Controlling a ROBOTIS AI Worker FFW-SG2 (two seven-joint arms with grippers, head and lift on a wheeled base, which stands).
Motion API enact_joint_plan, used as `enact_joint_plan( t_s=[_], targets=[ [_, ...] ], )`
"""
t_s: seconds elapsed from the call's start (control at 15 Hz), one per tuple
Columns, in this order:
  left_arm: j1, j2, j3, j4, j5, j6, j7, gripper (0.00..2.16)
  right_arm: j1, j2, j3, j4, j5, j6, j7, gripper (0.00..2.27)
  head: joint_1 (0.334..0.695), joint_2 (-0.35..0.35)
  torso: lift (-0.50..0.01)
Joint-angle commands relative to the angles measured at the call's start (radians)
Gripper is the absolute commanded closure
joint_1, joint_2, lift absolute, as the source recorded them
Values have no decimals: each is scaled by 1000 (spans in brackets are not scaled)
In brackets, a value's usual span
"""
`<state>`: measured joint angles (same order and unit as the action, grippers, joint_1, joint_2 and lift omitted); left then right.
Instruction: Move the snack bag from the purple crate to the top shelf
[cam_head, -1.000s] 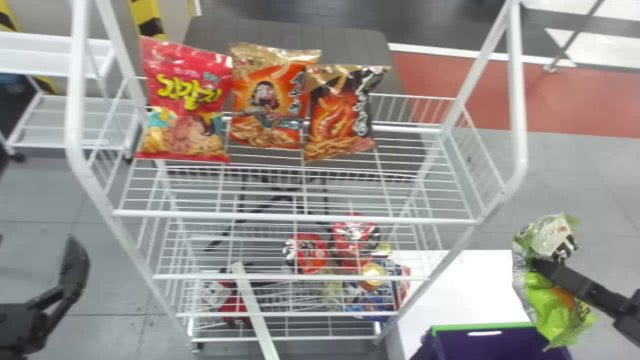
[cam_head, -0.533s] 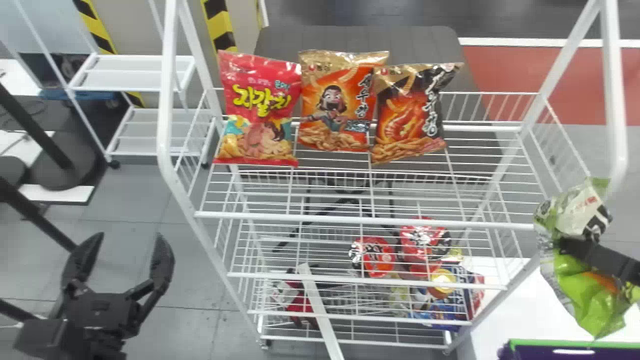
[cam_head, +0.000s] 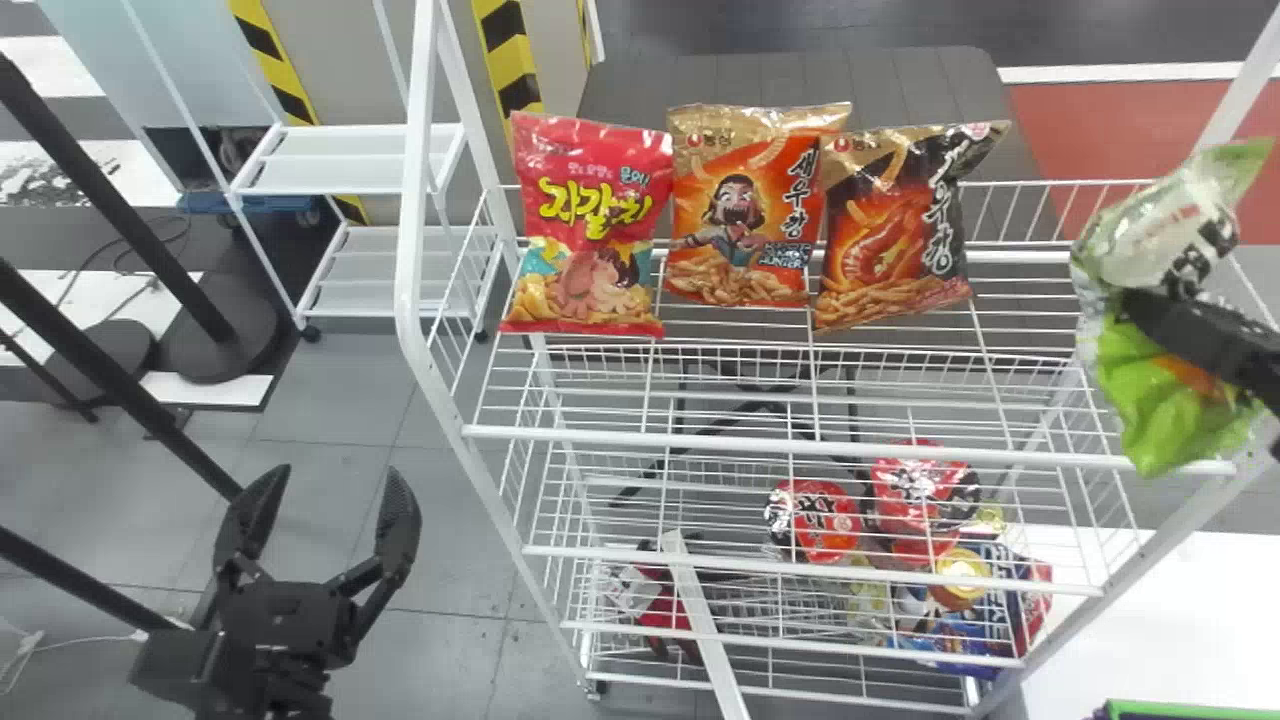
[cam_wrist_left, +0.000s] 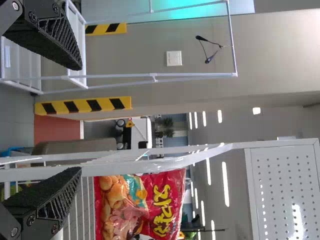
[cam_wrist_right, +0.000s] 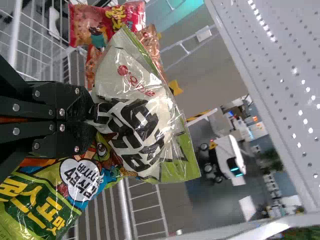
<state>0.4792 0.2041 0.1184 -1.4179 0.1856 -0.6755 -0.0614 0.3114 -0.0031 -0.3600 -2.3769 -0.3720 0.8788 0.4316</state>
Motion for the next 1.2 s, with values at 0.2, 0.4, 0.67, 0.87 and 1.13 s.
enact_joint_plan(
  t_s=[0.2, 0.4, 0.67, 0.87, 1.13],
  targets=[
    [-4, 0, -5, 8, 0, 0, 0, 100, -15, 4, 234, 301, 179, -585, -122, 1939, 695, 159, 9],
    [-4, 1, -3, 10, 0, 0, 0, 100, -63, 4, 273, 438, 211, -705, -162, 1939, 695, 167, 9],
    [-7, 1, -6, 11, -2, 0, 0, 100, -129, 4, 285, 570, 228, -775, -235, 1939, 695, 168, 9],
    [-8, 5, -6, 11, -2, 0, 0, 100, -169, 4, 271, 634, 226, -803, -274, 1943, 695, 153, 9],
    [-8, 8, -6, 11, 0, 0, 0, 100, -198, 4, 270, 694, 251, -837, -340, 1939, 695, 124, 9]
  ],
)
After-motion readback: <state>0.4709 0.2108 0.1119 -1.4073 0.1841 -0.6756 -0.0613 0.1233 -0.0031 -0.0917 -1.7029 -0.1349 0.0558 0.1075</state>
